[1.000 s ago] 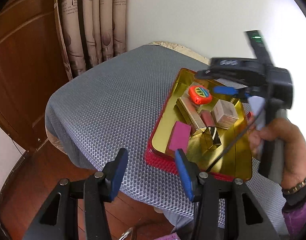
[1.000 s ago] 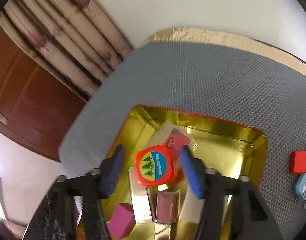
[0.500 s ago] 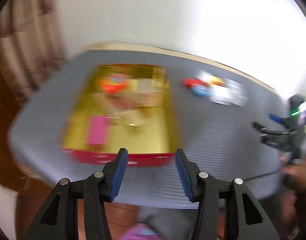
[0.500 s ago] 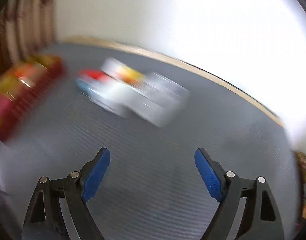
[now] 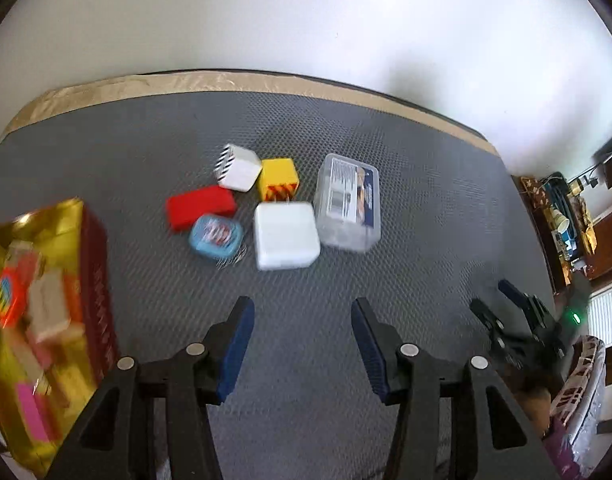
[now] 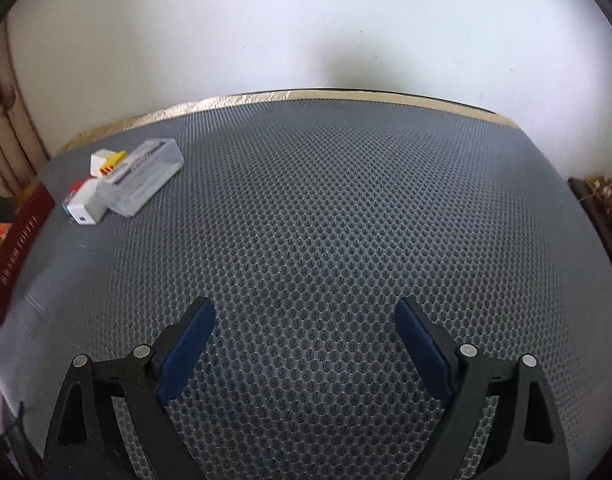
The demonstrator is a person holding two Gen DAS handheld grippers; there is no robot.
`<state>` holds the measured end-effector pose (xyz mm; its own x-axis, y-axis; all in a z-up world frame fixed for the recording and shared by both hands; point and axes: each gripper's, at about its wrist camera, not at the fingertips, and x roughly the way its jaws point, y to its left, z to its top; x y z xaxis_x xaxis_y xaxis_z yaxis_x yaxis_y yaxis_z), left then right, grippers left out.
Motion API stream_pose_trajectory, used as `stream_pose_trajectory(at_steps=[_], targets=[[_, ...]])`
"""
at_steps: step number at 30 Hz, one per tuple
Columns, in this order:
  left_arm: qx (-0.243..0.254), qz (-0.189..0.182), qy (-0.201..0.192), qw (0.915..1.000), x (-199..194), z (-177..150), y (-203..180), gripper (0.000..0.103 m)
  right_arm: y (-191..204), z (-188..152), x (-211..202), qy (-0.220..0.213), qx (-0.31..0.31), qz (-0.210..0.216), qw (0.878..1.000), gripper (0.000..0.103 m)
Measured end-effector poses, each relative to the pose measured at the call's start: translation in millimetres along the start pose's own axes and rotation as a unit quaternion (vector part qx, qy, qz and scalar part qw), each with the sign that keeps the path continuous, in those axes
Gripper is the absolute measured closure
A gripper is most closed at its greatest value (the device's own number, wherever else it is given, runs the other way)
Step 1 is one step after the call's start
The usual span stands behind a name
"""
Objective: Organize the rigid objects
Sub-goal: 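Grasp the white charger with the left gripper, then carry the white charger to the tin while the right gripper grasps the clear toothbrush box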
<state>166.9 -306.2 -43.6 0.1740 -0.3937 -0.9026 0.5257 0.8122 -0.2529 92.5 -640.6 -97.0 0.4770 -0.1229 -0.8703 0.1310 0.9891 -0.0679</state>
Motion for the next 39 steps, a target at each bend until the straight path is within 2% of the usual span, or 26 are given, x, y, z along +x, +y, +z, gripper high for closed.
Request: stream_pose_trajectory(at_steps=[2,5,9,11,17,20,24,26,28,33,39], targets=[[0.003,-0.008,0.018,0.9998,14,10,1,0.051,-4,0,-1,-0.006,0.003,0.011,1.000,0.013],[0.016,0.014,0.038,0.9991,32,24,-1,0.051,6,-1,-7,-0.006,0.003,0.019,1.000,0.013],[0.022,0.015,0.069,0.9973,56,37,1,0.051,7,-1,-9,-0.004,0.003,0.030,1.000,0.013],[0.026,0.024,0.063,0.9974,59,43,1,0.051,7,0,-9,-0.003,0.003,0.033,0.999,0.013],[0.014,0.025,0.088,0.9958,75,59,10,0.047,10,0,-6,0.005,-0.001,0.041,0.999,0.013],[0.006,0.014,0.090,0.9958,82,64,13,0.044,10,0,-6,0.006,-0.002,0.044,0.999,0.013],[0.019,0.048,0.108,0.9928,102,64,8,0.044,15,0,-2,0.010,-0.003,0.045,0.999,0.013],[0.035,0.062,0.092,0.9932,102,61,1,0.048,16,1,-1,0.010,-0.003,0.046,0.999,0.013],[0.028,0.072,0.078,0.9939,101,58,-3,0.050,16,2,2,0.011,-0.001,0.047,0.999,0.013],[0.007,0.051,0.045,0.9977,79,37,-8,0.051,17,3,4,0.015,-0.002,0.043,0.999,0.011],[-0.034,0.016,0.016,0.9992,30,-15,-8,0.051,22,4,8,0.022,-0.007,0.031,0.999,0.009]])
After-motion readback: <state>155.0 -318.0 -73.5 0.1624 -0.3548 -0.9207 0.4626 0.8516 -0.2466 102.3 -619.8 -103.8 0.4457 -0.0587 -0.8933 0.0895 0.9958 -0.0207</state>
